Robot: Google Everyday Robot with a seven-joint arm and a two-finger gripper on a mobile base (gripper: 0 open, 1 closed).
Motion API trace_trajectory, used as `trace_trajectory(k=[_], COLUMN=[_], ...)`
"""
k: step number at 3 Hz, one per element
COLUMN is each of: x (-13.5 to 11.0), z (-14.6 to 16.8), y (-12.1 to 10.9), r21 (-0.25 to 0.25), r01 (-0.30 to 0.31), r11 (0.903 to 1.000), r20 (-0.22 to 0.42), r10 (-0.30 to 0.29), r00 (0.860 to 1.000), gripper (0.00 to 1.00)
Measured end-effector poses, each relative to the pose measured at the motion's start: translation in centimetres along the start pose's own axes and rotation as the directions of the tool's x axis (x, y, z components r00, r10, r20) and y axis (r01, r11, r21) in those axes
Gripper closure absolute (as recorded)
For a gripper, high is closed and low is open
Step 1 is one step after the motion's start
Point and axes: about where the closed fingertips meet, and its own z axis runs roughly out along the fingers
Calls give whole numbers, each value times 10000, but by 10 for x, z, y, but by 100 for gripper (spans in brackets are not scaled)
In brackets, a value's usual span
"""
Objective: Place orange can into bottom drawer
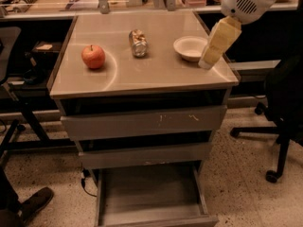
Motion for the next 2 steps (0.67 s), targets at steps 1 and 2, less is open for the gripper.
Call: trace_trajectory(k=[1,2], x=[-36,-68], z=[18,34], y=[-31,-51], r21=[-258,-514], r01=[-364,-508], r11=[9990,9974], r20=[399,512], r10=[374,534], r00=[9985,9973], gripper=[0,0])
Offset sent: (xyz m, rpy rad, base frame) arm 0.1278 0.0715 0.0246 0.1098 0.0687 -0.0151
